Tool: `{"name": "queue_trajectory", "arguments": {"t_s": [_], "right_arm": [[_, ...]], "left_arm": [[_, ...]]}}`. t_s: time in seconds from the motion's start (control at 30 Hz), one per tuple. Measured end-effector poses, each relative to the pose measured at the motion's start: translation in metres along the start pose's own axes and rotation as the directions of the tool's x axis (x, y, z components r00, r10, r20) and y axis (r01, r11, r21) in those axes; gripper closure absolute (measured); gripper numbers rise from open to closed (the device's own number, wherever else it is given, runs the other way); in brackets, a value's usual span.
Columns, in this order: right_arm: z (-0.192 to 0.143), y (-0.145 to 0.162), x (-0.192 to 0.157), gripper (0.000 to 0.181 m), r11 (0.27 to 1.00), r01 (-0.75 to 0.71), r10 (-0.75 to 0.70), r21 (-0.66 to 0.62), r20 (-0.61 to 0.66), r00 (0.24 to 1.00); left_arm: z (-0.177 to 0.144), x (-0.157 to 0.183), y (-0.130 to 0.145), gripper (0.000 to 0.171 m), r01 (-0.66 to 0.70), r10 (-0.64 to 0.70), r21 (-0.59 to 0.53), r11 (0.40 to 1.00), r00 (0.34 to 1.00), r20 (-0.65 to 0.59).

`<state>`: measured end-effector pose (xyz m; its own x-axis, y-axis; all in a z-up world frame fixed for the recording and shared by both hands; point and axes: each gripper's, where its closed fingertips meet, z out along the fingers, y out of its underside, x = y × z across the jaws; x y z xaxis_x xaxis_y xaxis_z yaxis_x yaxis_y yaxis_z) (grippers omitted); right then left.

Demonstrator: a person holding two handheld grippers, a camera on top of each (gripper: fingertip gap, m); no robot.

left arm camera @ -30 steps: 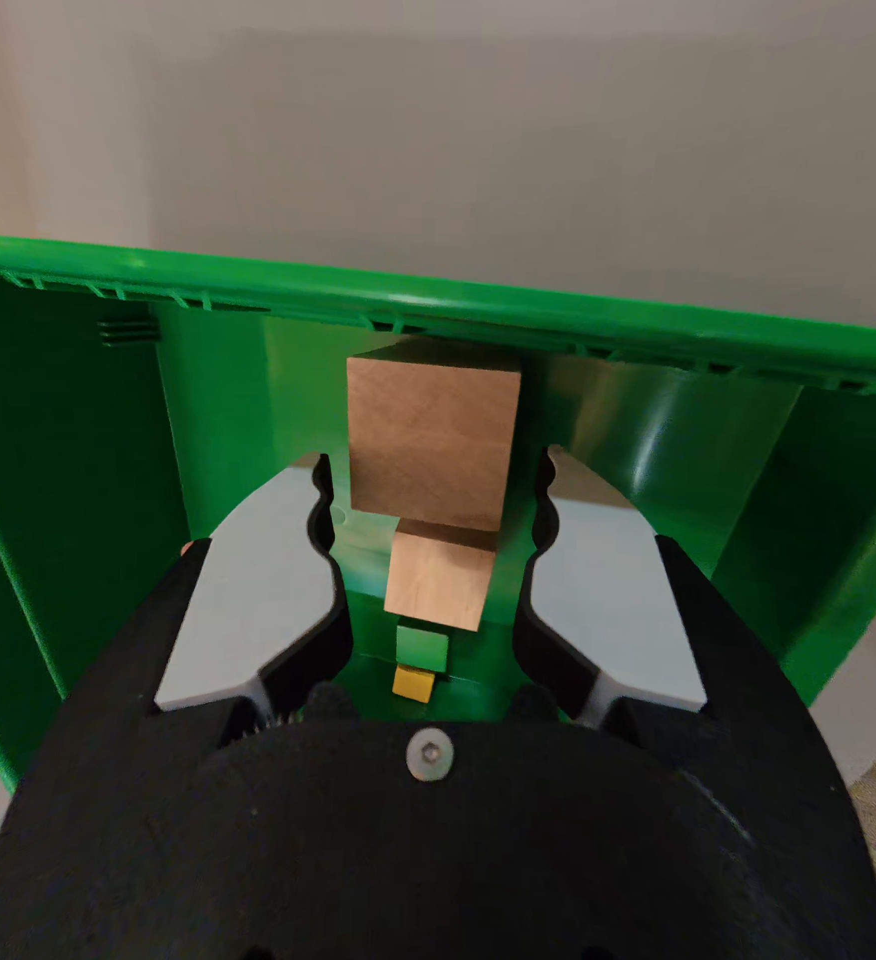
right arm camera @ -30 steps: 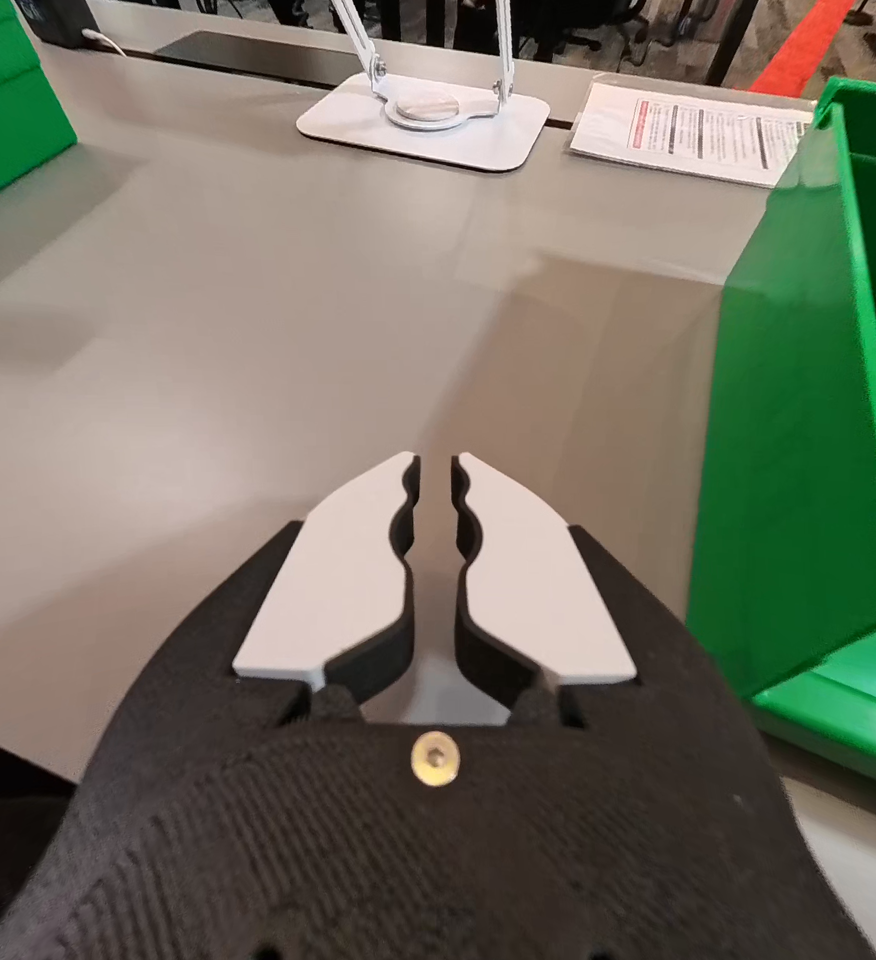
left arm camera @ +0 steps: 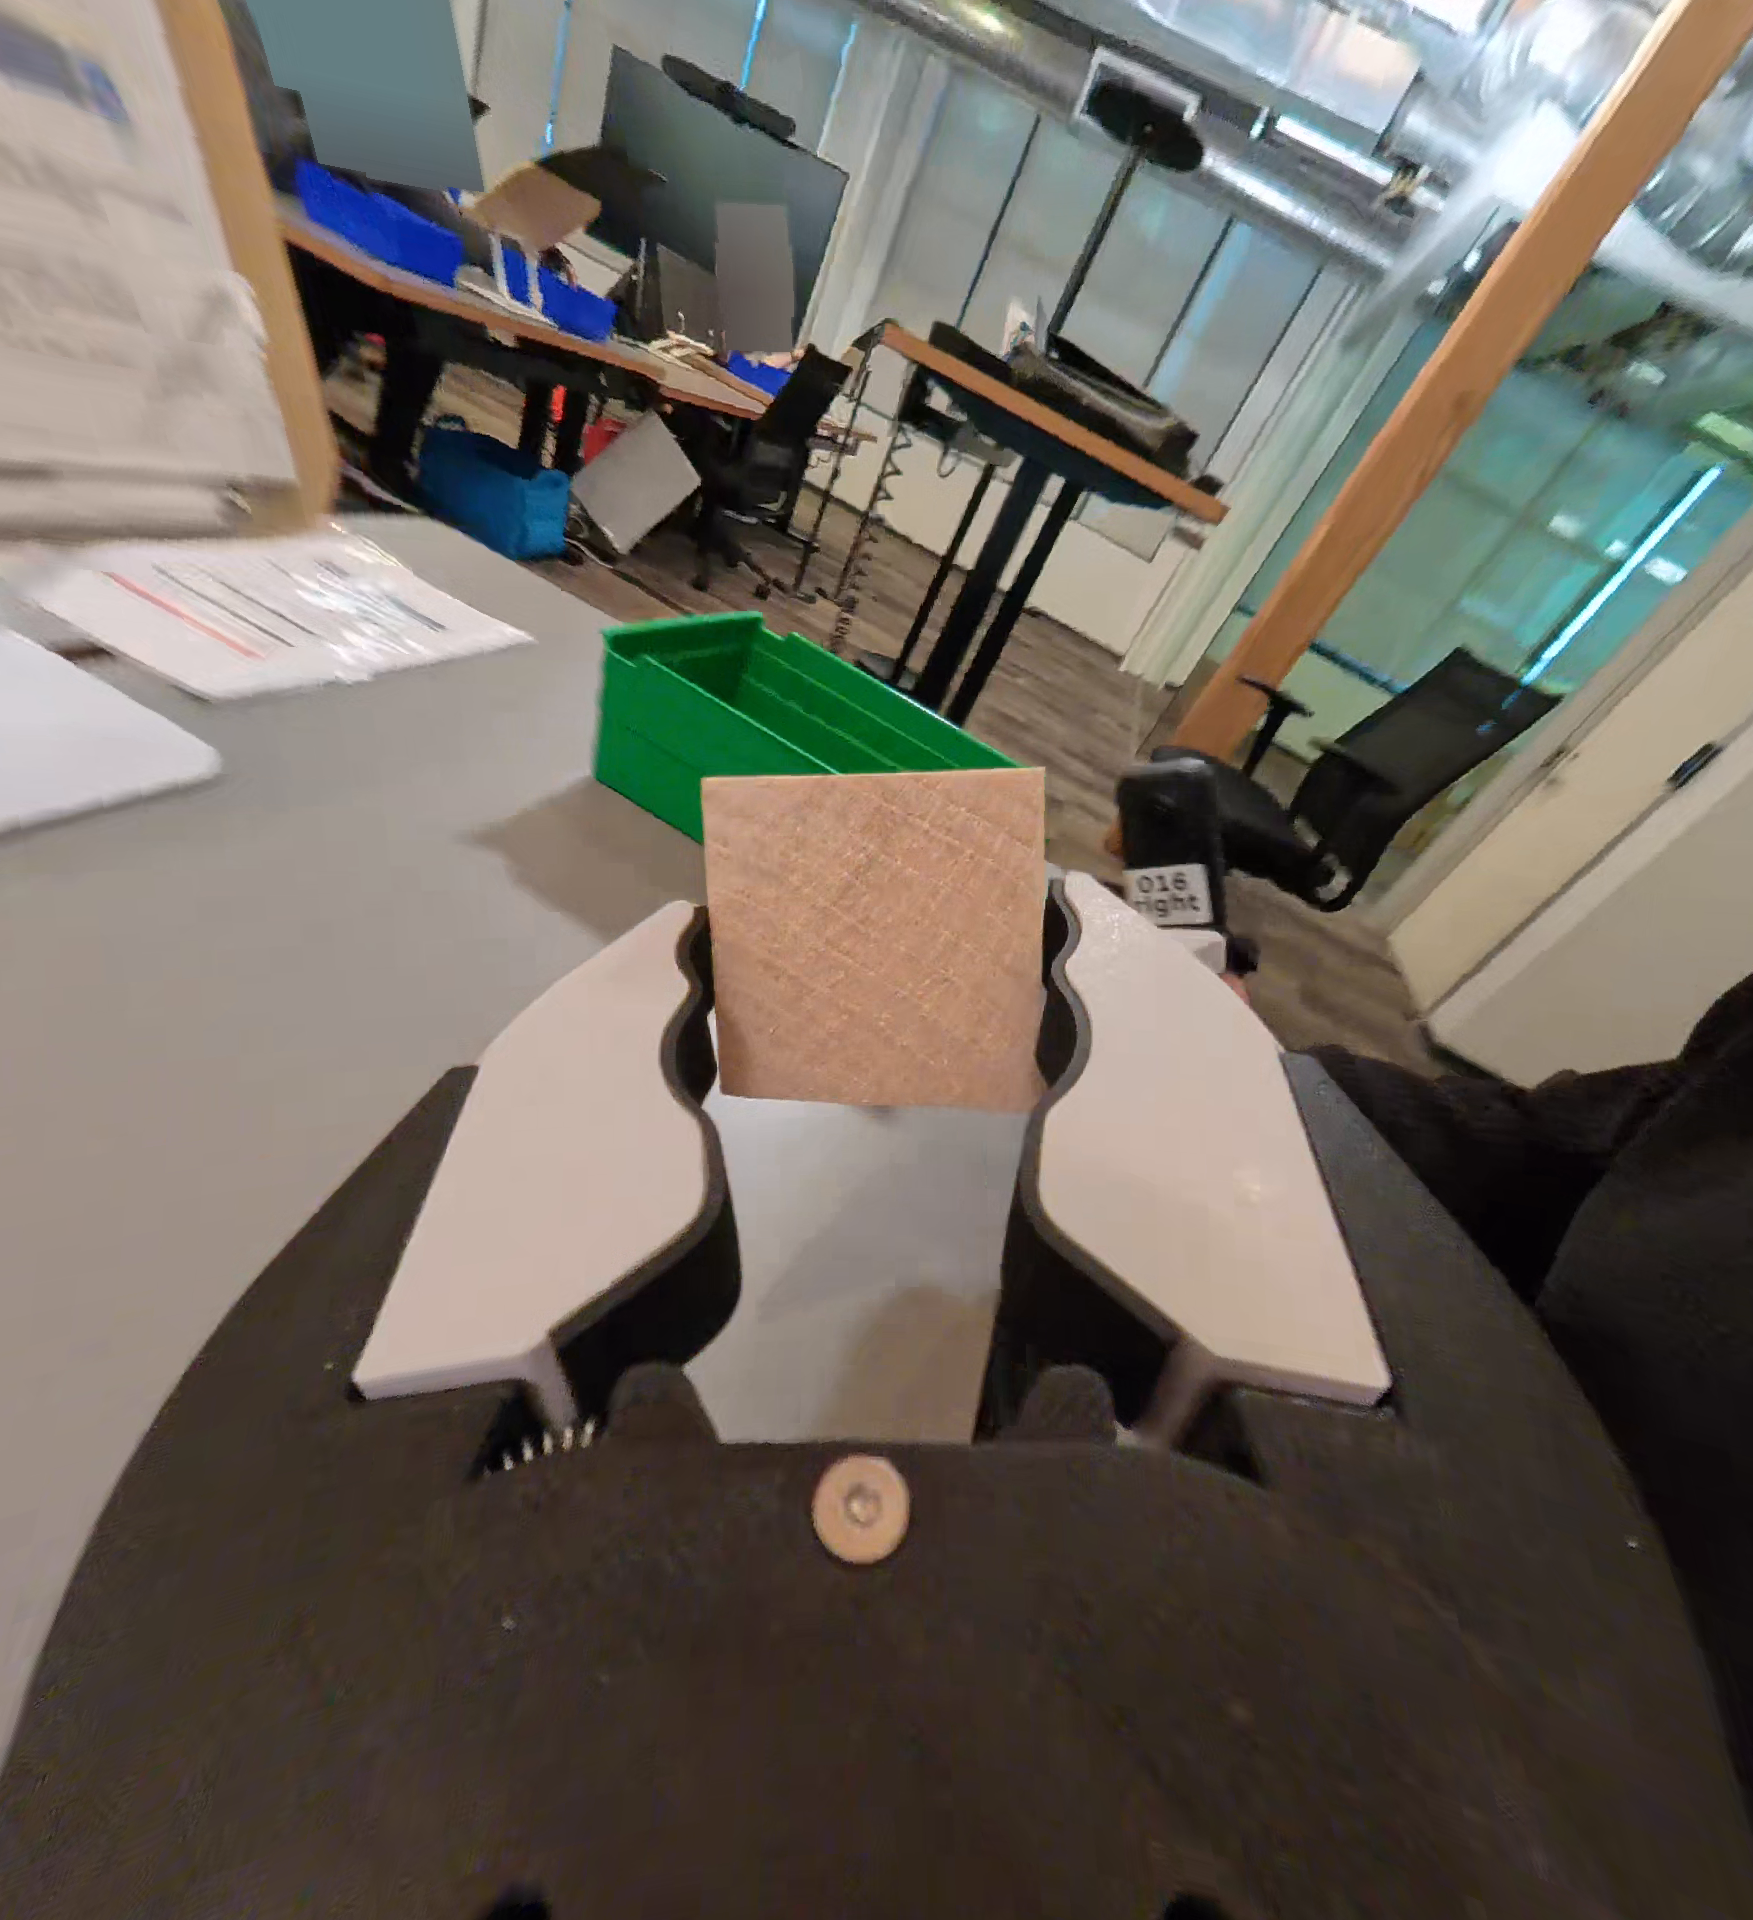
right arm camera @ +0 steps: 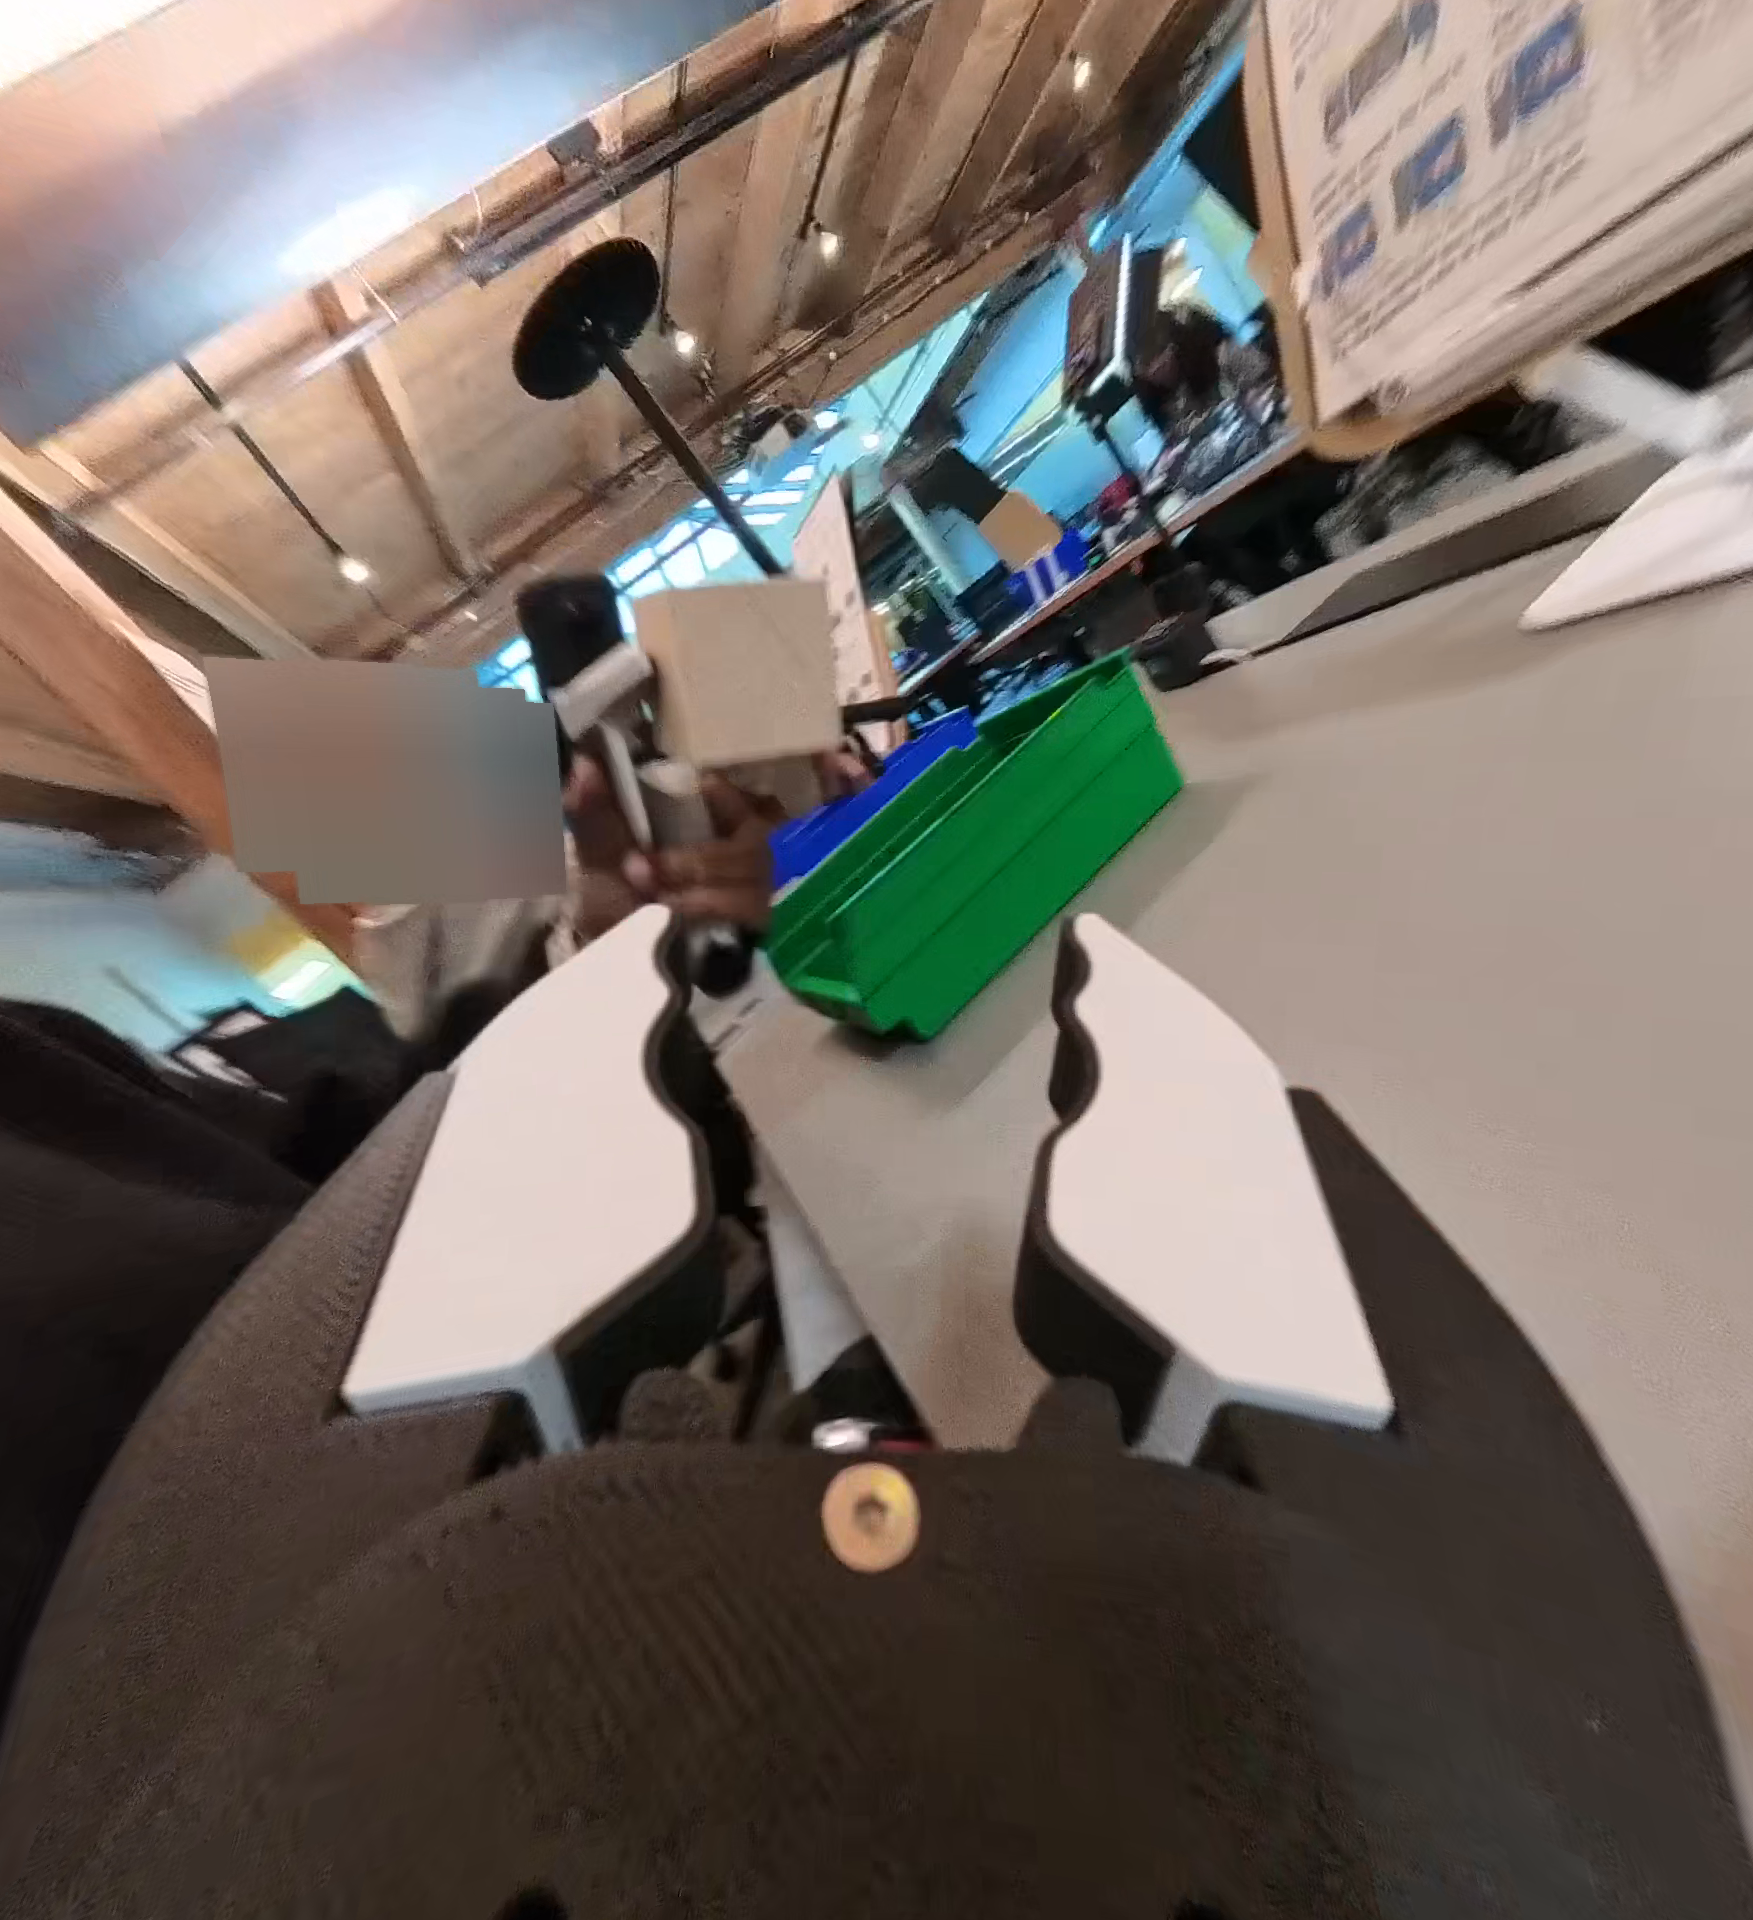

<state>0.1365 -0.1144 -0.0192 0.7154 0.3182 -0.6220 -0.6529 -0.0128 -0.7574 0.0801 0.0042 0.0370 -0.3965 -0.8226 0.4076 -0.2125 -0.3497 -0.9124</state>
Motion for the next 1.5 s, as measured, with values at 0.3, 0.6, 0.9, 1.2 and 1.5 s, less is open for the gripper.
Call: {"name": "queue_trajectory", "arguments": {"t_s": [0.3, 0.6, 0.9, 1.2, 1.5], "right_arm": [[0.011, 0.018, 0.024, 0.115, 0.987, -0.145, 0.139, -0.077, -0.072, 0.988], [0.035, 0.035, 0.058, 0.114, 0.932, -0.356, 0.349, -0.064, -0.099, 0.932], [0.066, 0.052, 0.035, 0.125, 0.939, -0.317, 0.319, -0.133, -0.009, 0.948], [0.06, 0.048, 0.032, 0.123, 0.945, -0.295, 0.299, -0.137, 0.004, 0.954], [0.057, 0.047, 0.033, 0.126, 0.936, -0.317, 0.324, -0.153, 0.022, 0.946]], "left_arm": [[0.068, -0.004, 0.107, 0.111, 0.31, -0.314, -0.049, 0.949, 0.945, -0.091], [0.048, -0.038, 0.083, 0.111, 0.565, -0.542, 0.146, 0.812, 0.823, -0.169], [0.055, -0.029, 0.089, 0.111, 0.618, -0.589, 0.155, 0.771, 0.784, -0.198], [0.058, -0.021, 0.092, 0.111, 0.577, -0.549, 0.135, 0.805, 0.812, -0.198], [0.058, -0.015, 0.098, 0.111, 0.563, -0.538, 0.095, 0.821, 0.819, -0.2]]}}
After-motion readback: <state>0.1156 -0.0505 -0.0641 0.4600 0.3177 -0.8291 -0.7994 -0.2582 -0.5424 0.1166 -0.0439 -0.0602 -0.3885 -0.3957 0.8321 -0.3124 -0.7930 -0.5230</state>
